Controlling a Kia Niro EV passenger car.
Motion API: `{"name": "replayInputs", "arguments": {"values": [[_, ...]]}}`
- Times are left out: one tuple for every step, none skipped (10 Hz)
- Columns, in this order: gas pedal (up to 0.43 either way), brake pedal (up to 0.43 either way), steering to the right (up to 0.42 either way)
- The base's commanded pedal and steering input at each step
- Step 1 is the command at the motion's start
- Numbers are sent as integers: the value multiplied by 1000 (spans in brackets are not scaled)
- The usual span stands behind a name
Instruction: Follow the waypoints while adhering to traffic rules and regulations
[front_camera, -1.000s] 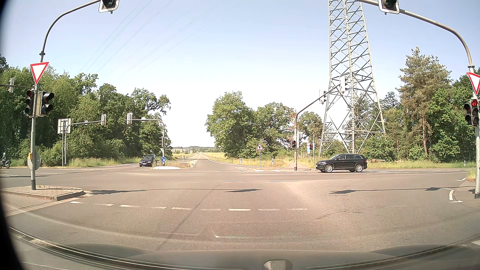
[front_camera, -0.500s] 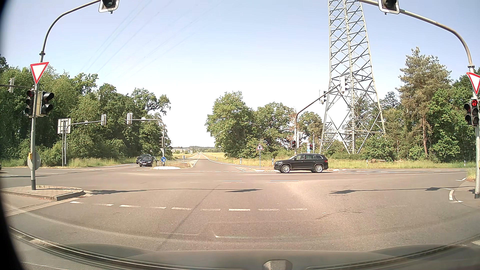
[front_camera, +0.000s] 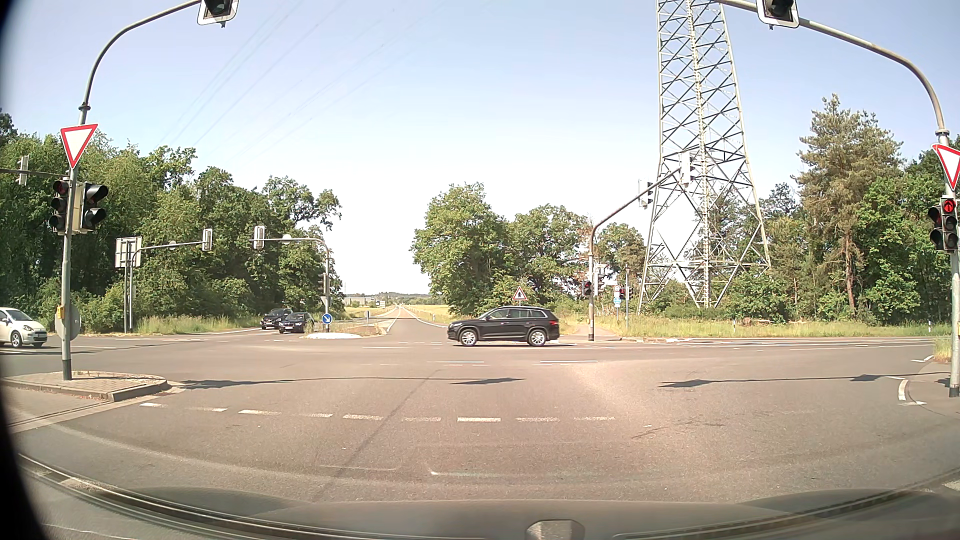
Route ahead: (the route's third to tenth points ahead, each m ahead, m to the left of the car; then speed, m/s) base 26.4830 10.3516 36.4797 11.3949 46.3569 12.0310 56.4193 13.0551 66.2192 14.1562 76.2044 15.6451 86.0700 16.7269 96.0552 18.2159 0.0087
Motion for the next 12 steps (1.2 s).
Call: {"name": "replayInputs", "arguments": {"values": [[0, 311, -26], [0, 311, -26], [0, 311, -26], [0, 311, -26], [0, 311, -26], [0, 311, -26], [0, 311, -26], [0, 311, -26], [0, 311, -26], [0, 311, -26], [0, 311, -26], [0, 311, -26]]}}
